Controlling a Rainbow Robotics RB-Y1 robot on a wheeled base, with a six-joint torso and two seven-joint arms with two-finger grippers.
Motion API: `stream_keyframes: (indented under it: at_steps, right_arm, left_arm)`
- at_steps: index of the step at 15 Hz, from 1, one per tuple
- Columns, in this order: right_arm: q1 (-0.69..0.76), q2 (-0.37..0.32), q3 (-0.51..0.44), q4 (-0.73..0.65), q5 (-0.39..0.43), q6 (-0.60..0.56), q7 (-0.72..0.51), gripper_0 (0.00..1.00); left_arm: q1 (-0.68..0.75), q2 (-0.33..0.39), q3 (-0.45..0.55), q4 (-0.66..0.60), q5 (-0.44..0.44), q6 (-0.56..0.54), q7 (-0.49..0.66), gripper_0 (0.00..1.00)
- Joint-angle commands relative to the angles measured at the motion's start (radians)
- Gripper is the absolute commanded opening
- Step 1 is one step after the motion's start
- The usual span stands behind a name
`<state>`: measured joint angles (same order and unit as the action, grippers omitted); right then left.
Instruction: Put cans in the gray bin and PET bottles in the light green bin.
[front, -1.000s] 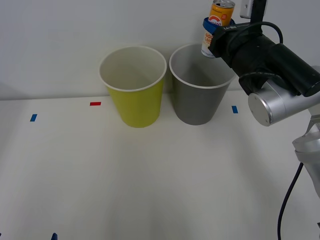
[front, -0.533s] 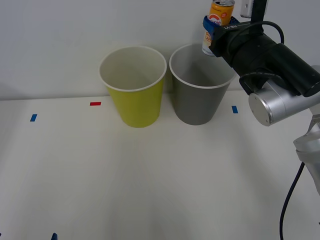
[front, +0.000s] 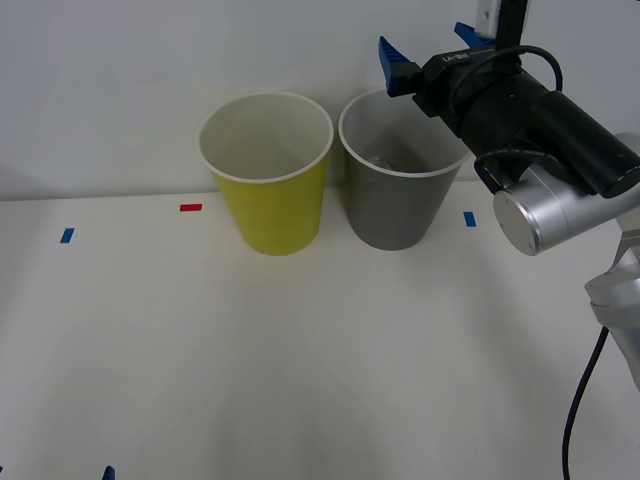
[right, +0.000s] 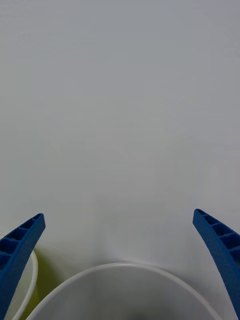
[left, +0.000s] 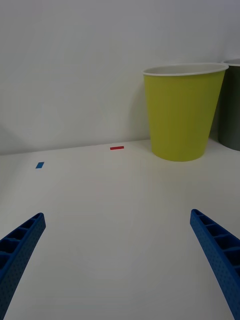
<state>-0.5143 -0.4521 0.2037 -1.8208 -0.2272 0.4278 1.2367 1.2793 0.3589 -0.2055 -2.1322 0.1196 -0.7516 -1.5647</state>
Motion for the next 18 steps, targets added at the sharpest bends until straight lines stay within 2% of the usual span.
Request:
stream_keyframes:
  at_steps: [1, 7, 8, 13, 18]
  right_arm:
    - [-0.001, -0.01, 0.003, 0.0, -0.003, -0.001, -0.005, 1.0]
    - [0.003, -0.017, 0.006, -0.015, -0.004, 0.0, 0.0, 1.0]
    - [0.043, -0.023, -0.01, -0.103, 0.039, 0.06, 0.003, 1.0]
    - [0.197, -0.045, -0.084, -0.388, 0.045, 0.244, -0.031, 1.0]
    - [0.327, -0.045, -0.118, -0.494, 0.12, 0.247, -0.08, 1.0]
  left_arm:
    - [0.0, 0.0, 0.0, 0.0, 0.0, 0.0, 0.0, 1.0]
    - [0.0, 0.0, 0.0, 0.0, 0.0, 0.0, 0.0, 1.0]
    - [0.0, 0.0, 0.0, 0.0, 0.0, 0.0, 0.0, 1.0]
    - [0.0, 0.0, 0.0, 0.0, 0.0, 0.0, 0.0, 1.0]
    - [0.0, 0.0, 0.0, 0.0, 0.0, 0.0, 0.0, 1.0]
